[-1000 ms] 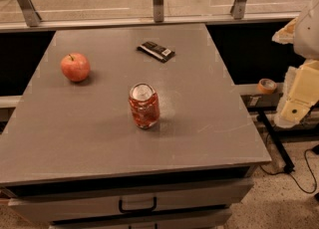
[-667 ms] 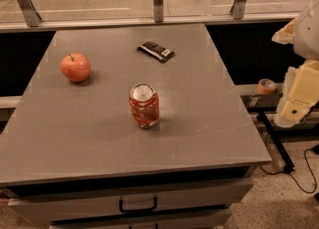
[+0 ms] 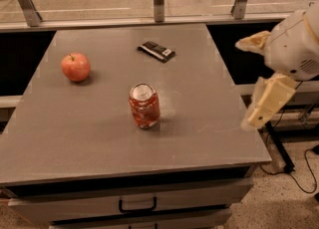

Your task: Pick coke can

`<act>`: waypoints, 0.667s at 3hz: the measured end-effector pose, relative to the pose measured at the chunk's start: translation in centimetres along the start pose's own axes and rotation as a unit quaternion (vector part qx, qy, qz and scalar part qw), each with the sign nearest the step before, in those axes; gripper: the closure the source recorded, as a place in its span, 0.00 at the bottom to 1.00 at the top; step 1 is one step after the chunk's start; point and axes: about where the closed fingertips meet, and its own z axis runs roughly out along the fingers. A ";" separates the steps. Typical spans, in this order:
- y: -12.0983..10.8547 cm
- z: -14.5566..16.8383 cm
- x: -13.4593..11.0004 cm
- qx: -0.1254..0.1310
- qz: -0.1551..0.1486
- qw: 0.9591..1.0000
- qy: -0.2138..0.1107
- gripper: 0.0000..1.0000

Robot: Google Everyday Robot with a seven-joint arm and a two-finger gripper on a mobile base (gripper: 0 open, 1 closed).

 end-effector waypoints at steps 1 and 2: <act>-0.1 4.6 -3.1 -0.004 -0.006 0.993 -0.119 0.00; -0.2 4.3 -5.8 -0.003 -0.004 0.987 -0.164 0.00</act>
Offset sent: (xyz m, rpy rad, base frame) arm 0.0134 0.0369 -0.0220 0.1770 -0.0294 0.0639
